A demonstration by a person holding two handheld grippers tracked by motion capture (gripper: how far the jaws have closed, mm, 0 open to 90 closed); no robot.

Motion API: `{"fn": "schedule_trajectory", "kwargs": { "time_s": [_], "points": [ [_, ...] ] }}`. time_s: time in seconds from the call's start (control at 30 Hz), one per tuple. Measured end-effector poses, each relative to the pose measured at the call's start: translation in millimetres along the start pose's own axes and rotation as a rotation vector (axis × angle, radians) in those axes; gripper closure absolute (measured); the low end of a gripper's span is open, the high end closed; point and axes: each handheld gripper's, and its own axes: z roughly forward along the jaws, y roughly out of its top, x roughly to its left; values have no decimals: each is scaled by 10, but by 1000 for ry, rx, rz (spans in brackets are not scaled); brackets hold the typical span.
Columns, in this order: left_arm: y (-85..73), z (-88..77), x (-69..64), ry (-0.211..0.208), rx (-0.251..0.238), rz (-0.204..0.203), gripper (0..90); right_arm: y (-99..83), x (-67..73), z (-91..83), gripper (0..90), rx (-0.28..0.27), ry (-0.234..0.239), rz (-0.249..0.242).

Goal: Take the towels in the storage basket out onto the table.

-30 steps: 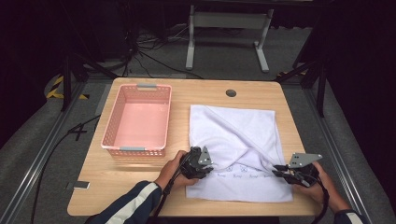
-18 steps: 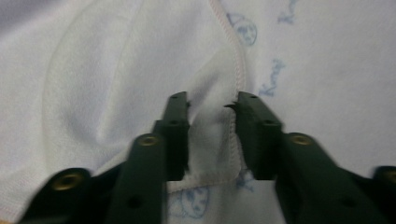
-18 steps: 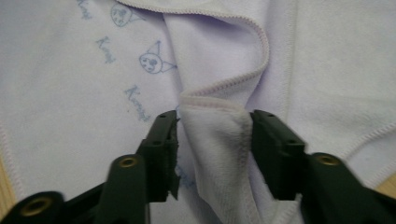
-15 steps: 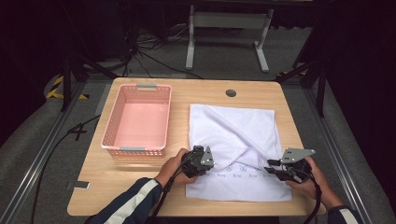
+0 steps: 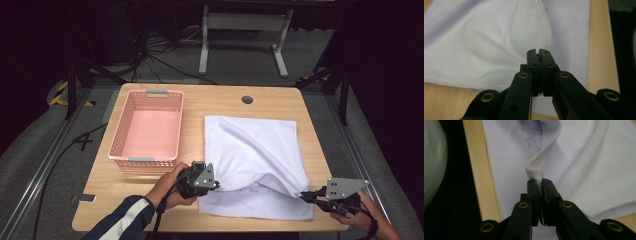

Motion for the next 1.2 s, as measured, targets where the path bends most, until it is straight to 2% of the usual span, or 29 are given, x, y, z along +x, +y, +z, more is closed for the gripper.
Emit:
{"fn": "schedule_trajectory", "kwargs": {
  "time_s": [0.07, 0.13, 0.2, 0.23, 0.27, 0.3, 0.33, 0.37, 0.4, 0.43, 0.5, 0.53, 0.57, 0.6, 0.63, 0.67, 0.7, 0.73, 0.77, 0.87, 0.9, 0.93, 0.97, 1.0, 1.03, 1.1, 1.13, 1.2],
  "points": [
    [-70, 73, -78, -25, 29, -17, 883, -53, 45, 10, 840, 50, 33, -22],
    [-130, 110, -125, -19, 70, -6, 886, -111, 74, 50, 834, 79, 83, -7],
    [-223, 82, -110, -37, 42, -44, 886, -153, 94, 107, 807, 116, 110, -17],
    [-259, 64, -106, -26, 38, -59, 886, -181, 93, 142, 801, 136, 155, -1],
    [-288, 53, -113, -32, 14, -85, 885, -204, 109, 173, 793, 173, 177, -22],
    [-300, 41, -115, -54, 0, -72, 885, -220, 115, 196, 800, 200, 176, -23],
    [-309, 30, -156, -45, 3, -57, 885, -234, 110, 208, 806, 211, 189, -21],
    [-306, 42, -182, -34, 4, -64, 882, -252, 113, 210, 816, 212, 201, -28],
    [-306, 48, -199, -40, 0, -84, 861, -260, 109, 201, 834, 202, 192, -12],
    [-298, 56, -224, -43, -7, -86, 851, -267, 98, 196, 845, 200, 191, -3],
    [-272, 68, -248, -38, -1, -71, 821, -275, 100, 187, 850, 209, 192, -3],
    [-249, 92, -264, -8, 16, -73, 701, -280, 94, 170, 819, 217, 163, -8],
    [-252, 118, -267, -15, 21, -86, 619, -281, 73, 141, 752, 196, 123, 20],
    [-265, 147, -269, -18, 23, -77, 625, -280, 58, 102, 699, 156, 99, 41],
    [-275, 167, -256, -3, 41, -73, 589, -268, 56, 83, 626, 124, 73, 40],
    [-289, 189, -246, -1, 47, -94, 536, -254, 58, 84, 615, 115, 59, 39],
    [-307, 212, -245, -9, 57, -97, 519, -234, 72, 95, 569, 113, 62, 24],
    [-307, 212, -245, -9, 57, -97, 527, -234, 72, 95, 569, 113, 62, 24],
    [-317, 231, -238, -1, 67, -89, 527, -208, 94, 123, 517, 113, 75, 2],
    [-364, 262, -219, -9, 57, -121, 561, -174, 109, 215, 518, 140, 104, -23],
    [-373, 253, -202, -14, 50, -127, 596, -171, 100, 256, 561, 149, 100, -19],
    [-381, 246, -196, -21, 41, -131, 688, -178, 89, 278, 644, 162, 116, -12],
    [-389, 235, -175, -8, 46, -114, 738, -185, 88, 297, 699, 180, 119, -23],
    [-389, 235, -175, -8, 46, -114, 802, -199, 85, 311, 803, 185, 118, -30],
    [-393, 207, -163, -3, 40, -127, 840, -204, 80, 301, 865, 184, 112, -37],
    [-386, 181, -166, 10, 37, -132, 853, -205, 74, 275, 888, 173, 103, -40],
    [-360, 130, -151, 26, 24, -129, 858, -204, 70, 225, 890, 153, 105, -35],
    [-317, 34, -132, 25, -11, -121, 860, -202, 52, 58, 892, 90, 90, -25]
  ]
}}
